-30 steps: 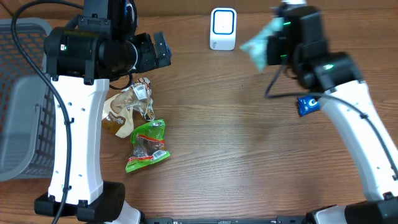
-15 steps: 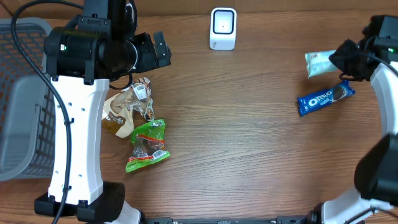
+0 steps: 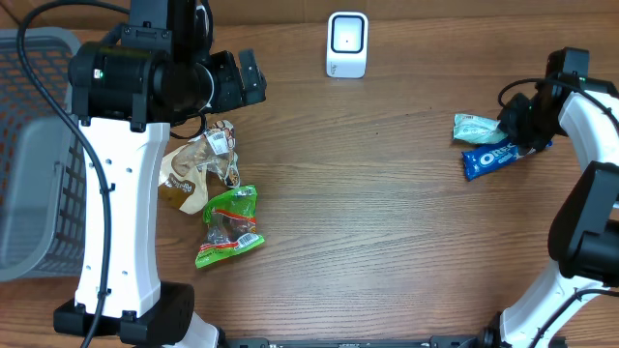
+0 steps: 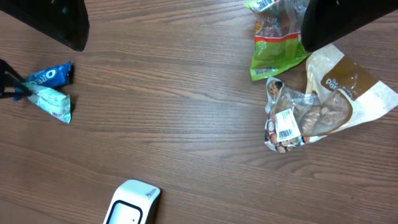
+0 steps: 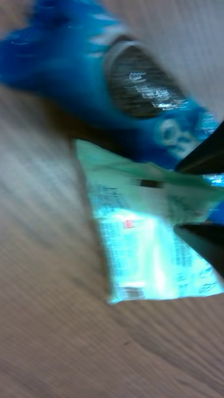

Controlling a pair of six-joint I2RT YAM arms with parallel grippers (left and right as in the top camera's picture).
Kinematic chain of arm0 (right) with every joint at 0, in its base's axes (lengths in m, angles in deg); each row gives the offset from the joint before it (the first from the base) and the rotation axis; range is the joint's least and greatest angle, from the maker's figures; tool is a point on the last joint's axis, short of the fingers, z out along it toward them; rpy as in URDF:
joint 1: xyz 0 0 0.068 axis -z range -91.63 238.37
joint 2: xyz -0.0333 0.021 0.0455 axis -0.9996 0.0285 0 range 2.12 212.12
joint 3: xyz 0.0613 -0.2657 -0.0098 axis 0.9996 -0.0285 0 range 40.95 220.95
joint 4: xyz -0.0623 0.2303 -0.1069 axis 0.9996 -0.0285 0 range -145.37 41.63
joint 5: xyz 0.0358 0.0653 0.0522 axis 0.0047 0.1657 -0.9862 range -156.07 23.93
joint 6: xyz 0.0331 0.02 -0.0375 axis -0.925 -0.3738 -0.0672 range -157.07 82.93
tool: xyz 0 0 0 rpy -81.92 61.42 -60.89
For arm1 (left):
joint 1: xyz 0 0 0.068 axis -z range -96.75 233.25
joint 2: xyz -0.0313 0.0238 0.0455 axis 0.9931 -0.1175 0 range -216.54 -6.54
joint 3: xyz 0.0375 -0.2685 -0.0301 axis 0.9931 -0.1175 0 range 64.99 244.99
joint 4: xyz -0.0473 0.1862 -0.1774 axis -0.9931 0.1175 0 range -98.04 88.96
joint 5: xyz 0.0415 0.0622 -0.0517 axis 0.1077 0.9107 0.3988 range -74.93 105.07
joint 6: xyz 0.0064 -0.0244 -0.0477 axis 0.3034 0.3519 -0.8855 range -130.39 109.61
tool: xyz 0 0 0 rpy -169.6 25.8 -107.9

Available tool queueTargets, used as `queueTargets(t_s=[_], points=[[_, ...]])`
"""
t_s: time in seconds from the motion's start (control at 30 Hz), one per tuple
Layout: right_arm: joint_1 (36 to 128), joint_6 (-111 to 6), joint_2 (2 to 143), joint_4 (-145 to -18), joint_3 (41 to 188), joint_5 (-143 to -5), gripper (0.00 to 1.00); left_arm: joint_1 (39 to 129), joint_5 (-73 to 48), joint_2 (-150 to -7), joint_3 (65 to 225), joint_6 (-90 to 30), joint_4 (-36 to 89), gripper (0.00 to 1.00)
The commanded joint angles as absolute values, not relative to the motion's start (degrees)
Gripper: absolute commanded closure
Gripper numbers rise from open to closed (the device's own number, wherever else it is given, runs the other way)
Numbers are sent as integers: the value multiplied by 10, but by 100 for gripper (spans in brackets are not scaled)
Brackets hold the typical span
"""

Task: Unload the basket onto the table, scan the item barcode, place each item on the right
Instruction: 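Carry the wipes pack right and release it beside the Oreo pack, then reach the right gripper left to the green-and-red snack bag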

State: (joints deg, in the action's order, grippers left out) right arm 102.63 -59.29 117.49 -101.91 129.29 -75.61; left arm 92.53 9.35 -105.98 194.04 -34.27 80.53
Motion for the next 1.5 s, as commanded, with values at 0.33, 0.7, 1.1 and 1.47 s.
queueTargets(t_s=[0.33,0.7,1.1,1.47], points=[[947,-546,1067,-1055,1351,-1043,65,926,97,-1062,1945,-344,804,0],[651,-655,1119,-942,1220,-1066,38,926,97,-1062,1945,-344,804,0],[444,-749,1213,-783,1205,-1118,22,926,97,-1062,1945,-344,804,0],[407,-751,1234,-738,1205,-1125,61,926,97,-1062,1945,-344,804,0]])
